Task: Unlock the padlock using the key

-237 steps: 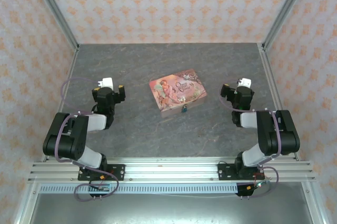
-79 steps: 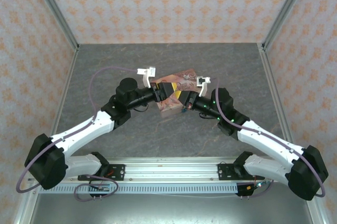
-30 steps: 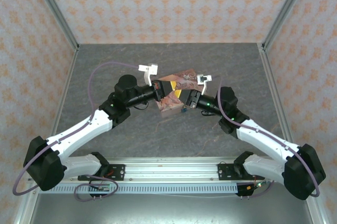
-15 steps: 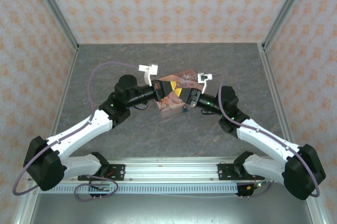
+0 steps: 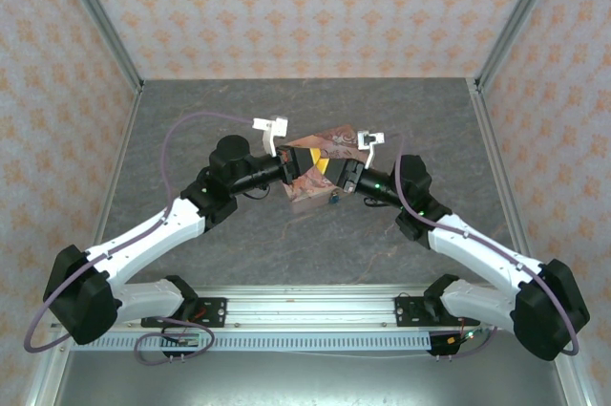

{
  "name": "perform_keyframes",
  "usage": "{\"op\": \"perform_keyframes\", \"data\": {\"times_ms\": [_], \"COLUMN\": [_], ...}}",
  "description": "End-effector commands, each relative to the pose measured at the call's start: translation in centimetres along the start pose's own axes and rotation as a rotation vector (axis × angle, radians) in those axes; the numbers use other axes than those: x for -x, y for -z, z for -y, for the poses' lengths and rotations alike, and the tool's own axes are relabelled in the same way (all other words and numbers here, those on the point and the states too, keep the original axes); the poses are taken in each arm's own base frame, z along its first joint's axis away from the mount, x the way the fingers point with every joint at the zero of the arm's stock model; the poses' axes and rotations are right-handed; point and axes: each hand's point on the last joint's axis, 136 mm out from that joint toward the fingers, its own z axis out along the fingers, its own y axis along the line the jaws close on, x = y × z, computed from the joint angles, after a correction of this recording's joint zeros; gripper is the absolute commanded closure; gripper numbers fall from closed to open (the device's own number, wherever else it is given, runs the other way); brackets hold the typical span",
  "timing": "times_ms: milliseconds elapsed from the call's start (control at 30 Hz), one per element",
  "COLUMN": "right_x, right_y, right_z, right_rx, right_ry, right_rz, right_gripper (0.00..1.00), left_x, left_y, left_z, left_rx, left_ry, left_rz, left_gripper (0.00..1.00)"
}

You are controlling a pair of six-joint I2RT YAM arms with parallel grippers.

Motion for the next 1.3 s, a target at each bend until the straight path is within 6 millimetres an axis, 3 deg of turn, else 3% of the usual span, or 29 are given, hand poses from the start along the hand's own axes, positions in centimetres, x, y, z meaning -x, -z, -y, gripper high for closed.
{"op": "perform_keyframes", "data": {"times_ms": [0, 167, 767, 1100, 1133, 1200, 1267], "right_x": [1.5, 1.4, 0.3, 0.4, 0.4, 0.6, 0.7], "right_y": [-0.1, -0.2, 0.2, 0.3, 0.4, 0.7, 1.1], "right_z": [-2.6, -2.5, -1.3, -1.2, -1.2, -1.1, -0.8], "right_rx": [0.073, 0.070, 0.043, 0.024, 0.017, -0.003, -0.047], "right_ry": [0.042, 0.039, 0.007, 0.016, 0.020, 0.032, 0.053], "right_rz": [0.034, 0.030, 0.021, 0.025, 0.030, 0.042, 0.045], "right_gripper": [0.77, 0.81, 0.81, 0.99, 1.00, 1.00, 1.00], "left_x": [1.0, 1.1, 1.4, 1.5, 1.5, 1.6, 1.6], "left_y": [-0.1, -0.1, 0.1, 0.2, 0.3, 0.4, 0.8], "left_z": [1.9, 1.8, 1.1, 0.8, 0.7, 0.4, -0.5], "left_rx": [-0.054, -0.045, -0.010, 0.011, 0.020, 0.048, 0.110], "left_ry": [-0.038, -0.035, -0.017, -0.022, -0.026, -0.037, -0.051], "left_rz": [0.006, 0.013, 0.046, 0.049, 0.048, 0.047, 0.044], "left_gripper": [1.00, 1.00, 1.00, 1.00, 0.98, 0.83, 0.61]}}
